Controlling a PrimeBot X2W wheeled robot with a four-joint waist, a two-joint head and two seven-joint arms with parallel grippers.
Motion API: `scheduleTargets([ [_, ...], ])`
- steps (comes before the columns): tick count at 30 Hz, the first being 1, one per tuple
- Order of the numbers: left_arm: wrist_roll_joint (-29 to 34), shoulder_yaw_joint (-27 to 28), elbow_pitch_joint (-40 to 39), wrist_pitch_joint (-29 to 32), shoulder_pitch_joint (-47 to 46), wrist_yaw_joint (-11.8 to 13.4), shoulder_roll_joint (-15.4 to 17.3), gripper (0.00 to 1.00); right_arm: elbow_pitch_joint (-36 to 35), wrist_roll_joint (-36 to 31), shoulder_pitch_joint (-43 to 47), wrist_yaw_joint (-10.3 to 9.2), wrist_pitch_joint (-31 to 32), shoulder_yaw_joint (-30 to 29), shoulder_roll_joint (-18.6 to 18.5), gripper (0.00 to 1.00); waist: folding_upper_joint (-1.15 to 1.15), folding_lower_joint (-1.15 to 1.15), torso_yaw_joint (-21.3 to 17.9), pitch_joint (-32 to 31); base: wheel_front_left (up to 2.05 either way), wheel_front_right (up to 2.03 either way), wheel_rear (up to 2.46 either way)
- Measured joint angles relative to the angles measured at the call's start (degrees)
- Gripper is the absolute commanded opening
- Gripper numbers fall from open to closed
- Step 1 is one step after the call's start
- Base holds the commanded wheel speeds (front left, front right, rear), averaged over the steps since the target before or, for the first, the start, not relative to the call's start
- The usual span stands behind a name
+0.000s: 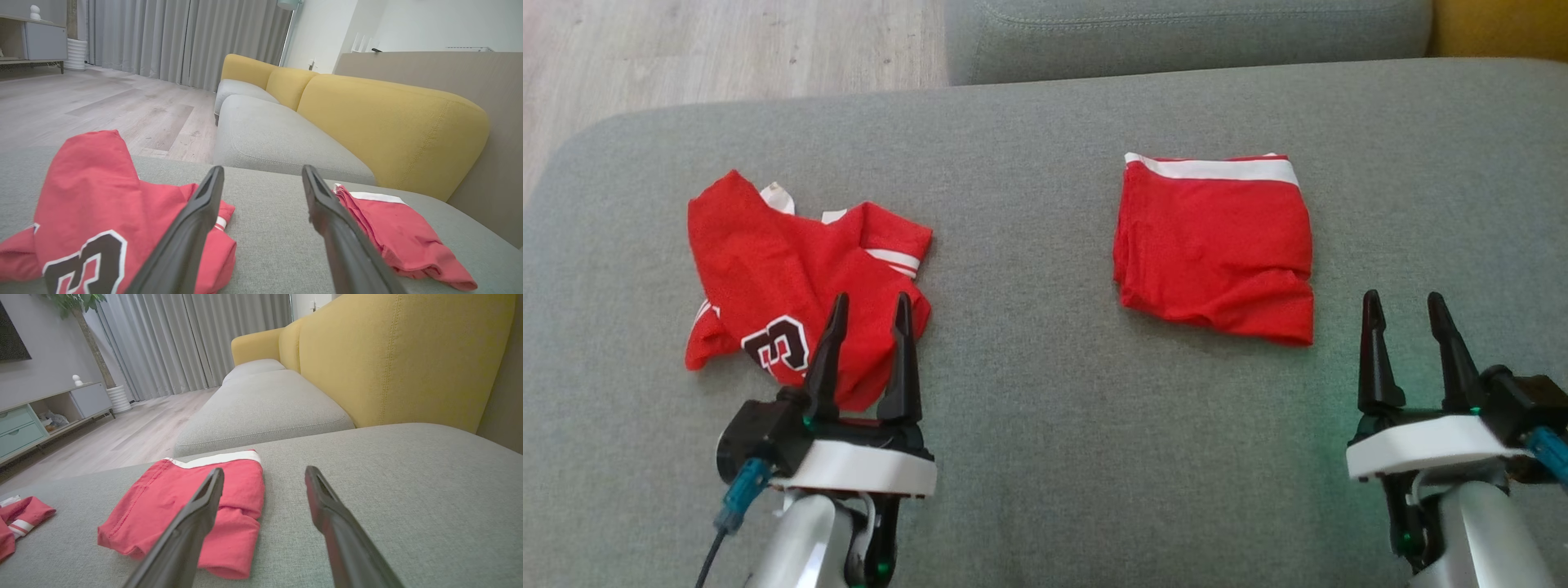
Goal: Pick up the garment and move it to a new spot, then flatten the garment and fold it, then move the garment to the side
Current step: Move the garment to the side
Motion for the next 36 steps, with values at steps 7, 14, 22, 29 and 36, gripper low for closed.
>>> scheduleTargets([
  [7, 0.0, 0.1, 0.0, 0.0, -0.3, 0.0, 0.0, 1.00, -0.3, 0.3, -0.5, 0.00, 0.0, -0.3, 0.0, 1.00, 0.00, 0.00, 0.4, 1.3, 0.00, 0.00, 0.00],
  [14, 0.5, -0.2, -0.6, 0.0, -3.0, -0.4, 0.0, 1.00, 2.2, -1.6, -6.8, 0.00, 1.6, -2.6, 0.0, 1.00, 0.00, 0.01, 1.5, 5.2, 0.00, 0.00, 0.00],
  [22, 0.6, -0.2, -0.1, 0.0, -5.7, -0.5, 0.0, 1.00, 15.8, 1.0, -19.3, 0.00, 8.1, -5.1, -0.1, 1.00, 0.00, 0.02, 3.9, 10.7, 0.00, 0.00, 0.00],
  [29, 0.6, -0.4, 0.2, 0.0, -7.5, -1.0, 0.0, 1.00, 25.4, 1.6, -25.3, 0.00, 10.6, -4.3, -0.5, 1.00, 0.00, 0.01, 5.9, 12.6, 0.00, 0.00, 0.00],
  [36, 0.6, -0.1, 0.7, 0.0, -7.5, -0.9, 0.0, 1.00, 29.8, -2.2, -28.3, 0.00, 9.6, -1.4, -1.3, 0.00, 0.00, 0.01, 5.6, 12.3, 0.00, 0.00, 0.00],
])
